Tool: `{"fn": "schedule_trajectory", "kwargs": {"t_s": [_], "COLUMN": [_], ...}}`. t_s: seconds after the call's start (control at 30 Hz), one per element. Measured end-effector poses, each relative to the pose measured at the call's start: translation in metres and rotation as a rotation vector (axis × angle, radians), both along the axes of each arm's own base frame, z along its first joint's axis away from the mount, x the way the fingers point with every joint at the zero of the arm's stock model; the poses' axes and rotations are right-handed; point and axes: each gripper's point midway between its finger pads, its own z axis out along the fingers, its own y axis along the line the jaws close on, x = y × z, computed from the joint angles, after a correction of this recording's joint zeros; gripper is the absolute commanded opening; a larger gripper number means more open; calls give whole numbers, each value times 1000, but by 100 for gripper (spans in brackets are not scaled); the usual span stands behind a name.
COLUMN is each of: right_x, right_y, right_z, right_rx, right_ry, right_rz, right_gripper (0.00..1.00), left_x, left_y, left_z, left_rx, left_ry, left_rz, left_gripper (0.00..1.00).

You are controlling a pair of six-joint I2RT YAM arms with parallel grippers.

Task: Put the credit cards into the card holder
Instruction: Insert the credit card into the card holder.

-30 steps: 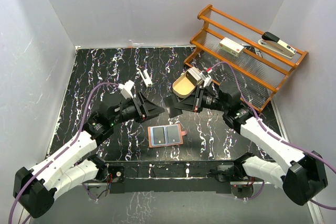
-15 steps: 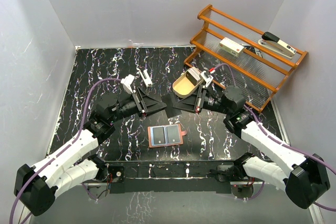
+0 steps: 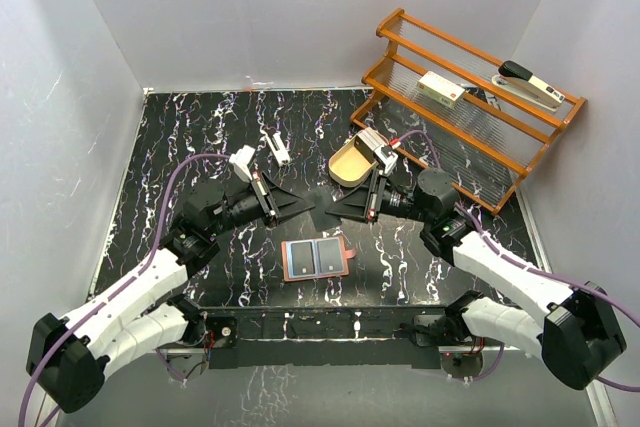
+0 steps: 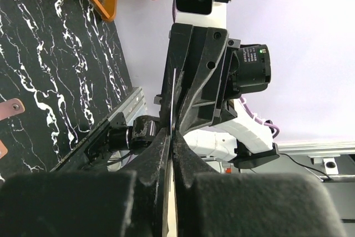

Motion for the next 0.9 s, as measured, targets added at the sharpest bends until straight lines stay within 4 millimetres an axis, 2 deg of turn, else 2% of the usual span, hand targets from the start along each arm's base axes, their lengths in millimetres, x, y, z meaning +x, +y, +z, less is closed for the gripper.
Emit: {"fn": "schedule_trajectory", "kwargs": {"t_s": [0.13, 0.27, 0.4, 0.63, 0.9], "right_x": [2, 9, 17, 28, 32], "right_y": [0, -3, -9, -25, -42], "right_z": [-13, -34, -46, -67, -123], "right_rx": [-42, -138, -242, -401, -613], "right_ry": [14, 40, 33, 6, 68], "right_rz": [-10, -50, -105, -187, -204], "right_gripper": [33, 38, 38, 37, 35], "left_x": [0, 0, 0, -8, -16], "left_y": [3, 7, 13, 30, 39], "left_z": [-8, -24, -48, -106, -165], "left_rx": [22, 74, 163, 338, 514], "left_ry": [5, 20, 57, 149, 256], "left_rz": [16, 32, 53, 74, 29], "left_gripper": [0, 0, 0, 0, 0]}}
